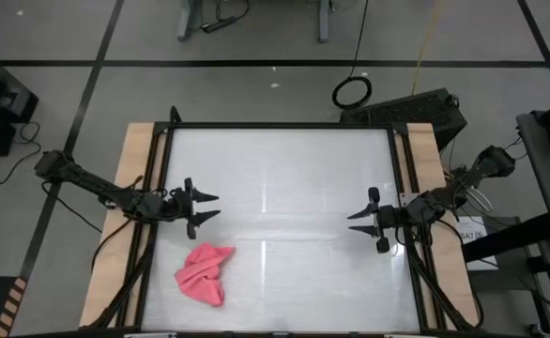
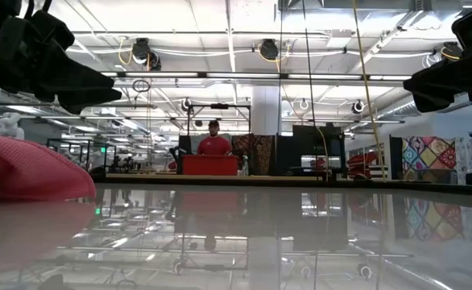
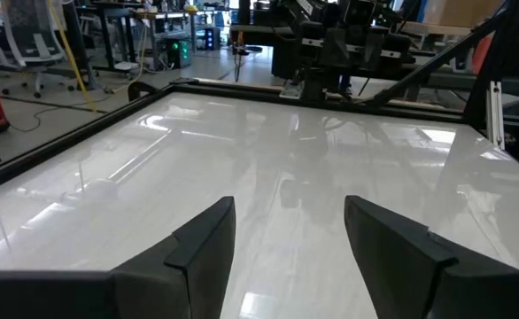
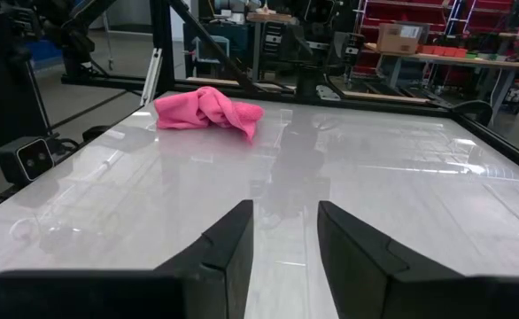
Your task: Roll towel
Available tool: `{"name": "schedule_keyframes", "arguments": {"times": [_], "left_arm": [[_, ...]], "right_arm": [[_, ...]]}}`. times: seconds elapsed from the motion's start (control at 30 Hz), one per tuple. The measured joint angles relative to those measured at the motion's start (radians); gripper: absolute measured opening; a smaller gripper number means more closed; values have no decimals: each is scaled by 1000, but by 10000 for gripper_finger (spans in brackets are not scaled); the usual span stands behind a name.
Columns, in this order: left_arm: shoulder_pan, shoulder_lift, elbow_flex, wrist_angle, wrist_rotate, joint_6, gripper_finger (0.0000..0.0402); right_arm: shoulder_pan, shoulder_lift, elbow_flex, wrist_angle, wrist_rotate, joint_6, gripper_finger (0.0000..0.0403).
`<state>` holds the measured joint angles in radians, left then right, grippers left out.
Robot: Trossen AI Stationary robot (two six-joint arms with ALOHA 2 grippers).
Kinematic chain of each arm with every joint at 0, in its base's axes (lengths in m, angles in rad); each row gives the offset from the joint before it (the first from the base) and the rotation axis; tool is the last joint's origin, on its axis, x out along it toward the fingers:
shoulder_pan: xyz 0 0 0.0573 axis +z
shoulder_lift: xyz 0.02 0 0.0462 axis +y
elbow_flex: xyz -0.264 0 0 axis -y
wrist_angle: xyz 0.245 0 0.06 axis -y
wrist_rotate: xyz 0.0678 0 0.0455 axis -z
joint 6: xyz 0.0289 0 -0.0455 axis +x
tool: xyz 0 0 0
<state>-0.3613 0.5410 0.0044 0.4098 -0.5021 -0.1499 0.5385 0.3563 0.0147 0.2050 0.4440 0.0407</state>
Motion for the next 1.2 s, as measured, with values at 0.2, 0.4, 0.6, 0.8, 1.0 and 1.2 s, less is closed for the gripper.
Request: {"name": "schedule_keyframes", "arguments": {"times": [0.2, 0.4, 0.6, 0.8, 1.0, 1.2], "left_arm": [[0, 0, 0, 0, 0, 0, 219], [0, 0, 0, 0, 0, 0, 219], [0, 0, 0, 0, 0, 0, 219], [0, 0, 0, 0, 0, 0, 219], [0, 0, 0, 0, 0, 0, 219], [0, 0, 0, 0, 0, 0, 219]], "right_arm": [[0, 0, 0, 0, 0, 0, 118], [0, 0, 0, 0, 0, 0, 118], [0, 0, 0, 0, 0, 0, 118], [0, 0, 0, 3, 0, 0, 118], [0, 0, 0, 52, 0, 54, 118], [-2, 0, 0, 191, 49, 339, 118]]}}
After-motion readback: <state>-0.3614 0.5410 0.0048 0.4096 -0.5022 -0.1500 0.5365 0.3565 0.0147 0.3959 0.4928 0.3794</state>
